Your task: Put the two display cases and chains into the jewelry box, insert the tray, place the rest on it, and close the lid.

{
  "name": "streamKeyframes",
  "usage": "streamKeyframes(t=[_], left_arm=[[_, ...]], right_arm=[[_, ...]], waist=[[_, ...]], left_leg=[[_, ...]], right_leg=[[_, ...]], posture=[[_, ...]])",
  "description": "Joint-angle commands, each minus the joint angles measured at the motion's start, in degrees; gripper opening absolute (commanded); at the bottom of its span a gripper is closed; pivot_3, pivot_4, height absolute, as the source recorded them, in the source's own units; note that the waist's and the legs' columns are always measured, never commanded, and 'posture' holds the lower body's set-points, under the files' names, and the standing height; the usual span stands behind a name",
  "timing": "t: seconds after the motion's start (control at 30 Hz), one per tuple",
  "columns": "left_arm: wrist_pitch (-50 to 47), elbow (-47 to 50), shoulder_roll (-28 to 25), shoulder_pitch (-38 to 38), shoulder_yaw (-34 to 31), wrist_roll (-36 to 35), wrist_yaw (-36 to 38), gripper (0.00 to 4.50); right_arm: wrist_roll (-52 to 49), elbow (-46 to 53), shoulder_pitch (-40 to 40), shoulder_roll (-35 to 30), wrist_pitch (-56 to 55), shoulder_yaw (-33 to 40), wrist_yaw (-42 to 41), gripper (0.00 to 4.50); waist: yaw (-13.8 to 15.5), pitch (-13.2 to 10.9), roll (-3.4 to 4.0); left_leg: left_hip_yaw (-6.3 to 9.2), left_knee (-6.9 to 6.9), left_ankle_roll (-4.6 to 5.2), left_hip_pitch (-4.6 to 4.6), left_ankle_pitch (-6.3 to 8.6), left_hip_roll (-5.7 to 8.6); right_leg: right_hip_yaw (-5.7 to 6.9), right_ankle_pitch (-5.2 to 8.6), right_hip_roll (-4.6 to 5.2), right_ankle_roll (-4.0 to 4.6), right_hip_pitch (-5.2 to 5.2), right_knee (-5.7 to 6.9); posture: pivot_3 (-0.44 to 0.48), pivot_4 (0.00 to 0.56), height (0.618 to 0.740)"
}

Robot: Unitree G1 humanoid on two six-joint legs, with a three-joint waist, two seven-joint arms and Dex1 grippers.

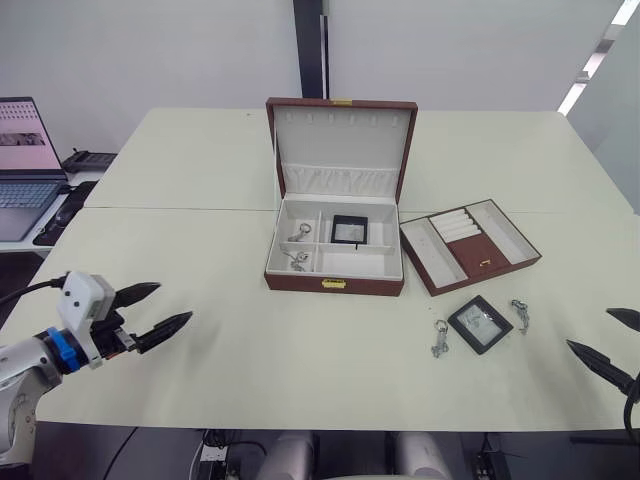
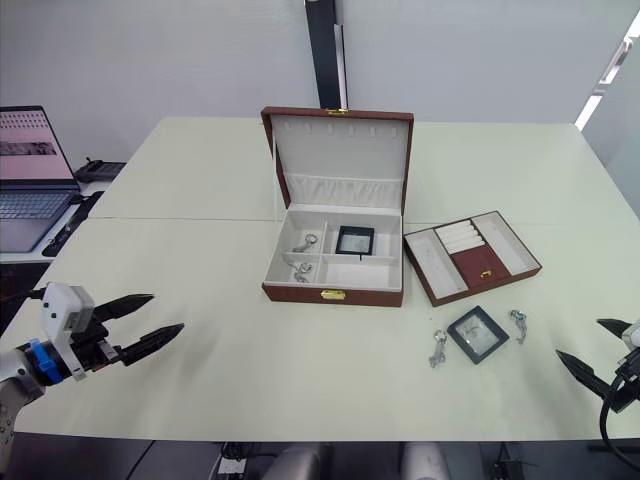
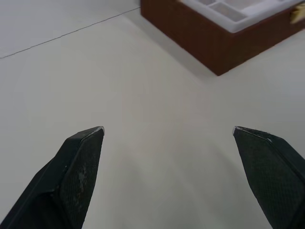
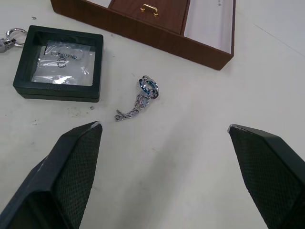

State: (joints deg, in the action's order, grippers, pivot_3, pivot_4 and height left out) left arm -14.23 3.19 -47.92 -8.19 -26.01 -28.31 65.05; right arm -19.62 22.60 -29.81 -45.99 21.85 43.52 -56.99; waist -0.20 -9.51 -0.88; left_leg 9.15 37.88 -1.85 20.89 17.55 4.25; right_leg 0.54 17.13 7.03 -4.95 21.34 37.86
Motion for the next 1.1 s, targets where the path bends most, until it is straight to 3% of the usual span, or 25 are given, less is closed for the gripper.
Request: streamKeyframes(t=[0.03,0.4,0.6,0.7,0.77,1.1], left_arm=[[-1.3,6.2,-2.3,2.0,2.9,-3.0,4.2,4.49],[-7.2,18.2,-3.9,15.5,14.4,-9.9,10.3,4.49],[-10.0,19.9,-3.9,21.5,19.1,-12.3,12.9,4.49],[-10.2,20.1,-3.2,23.3,20.3,-12.6,13.0,4.50],[-10.5,20.5,-2.6,24.8,21.6,-12.9,13.0,4.50],[-10.1,20.2,-1.1,28.0,24.0,-12.1,13.2,4.50]], right_arm=[[-1.7,4.3,0.2,-1.5,2.1,0.2,-0.1,4.50],[-5.9,24.5,4.1,-0.2,16.7,-8.1,9.8,4.50],[-3.8,28.5,3.7,1.0,18.1,-14.8,14.3,4.50],[-3.5,29.0,4.1,1.2,18.9,-17.2,15.7,3.90],[-2.2,28.8,4.5,1.1,19.4,-19.7,17.4,3.26],[4.1,25.1,5.4,1.7,17.8,-27.6,21.6,3.26]], waist=[[0.0,0.0,0.04],[0.1,-0.1,0.10],[0.1,-0.1,0.11],[0.0,-0.1,0.11],[0.0,-0.1,0.11],[0.0,-0.1,0.10]], left_leg=[[0.00,0.00,0.00,0.00,0.00,0.00],[0.00,0.02,-0.02,0.02,-0.01,0.03],[-0.01,0.04,-0.02,0.02,-0.02,0.07],[-0.01,0.04,-0.02,0.01,-0.02,0.09],[-0.02,0.04,-0.02,0.01,-0.02,0.09],[-0.01,0.05,-0.08,0.02,-0.05,0.09]], right_leg=[[0.00,0.00,0.00,0.00,0.00,0.00],[0.03,0.00,-0.04,0.01,-0.04,-0.02],[0.02,0.00,-0.04,0.01,-0.03,-0.02],[0.03,0.00,-0.10,0.01,-0.02,0.00],[0.02,0.00,-0.14,0.01,-0.02,0.00],[0.02,0.00,-0.14,0.01,-0.02,0.00]], posture=[[0.000,0.150,0.740],[0.000,0.150,0.740],[0.000,0.150,0.740],[0.000,0.150,0.740],[0.000,0.150,0.740],[0.000,0.150,0.740]])
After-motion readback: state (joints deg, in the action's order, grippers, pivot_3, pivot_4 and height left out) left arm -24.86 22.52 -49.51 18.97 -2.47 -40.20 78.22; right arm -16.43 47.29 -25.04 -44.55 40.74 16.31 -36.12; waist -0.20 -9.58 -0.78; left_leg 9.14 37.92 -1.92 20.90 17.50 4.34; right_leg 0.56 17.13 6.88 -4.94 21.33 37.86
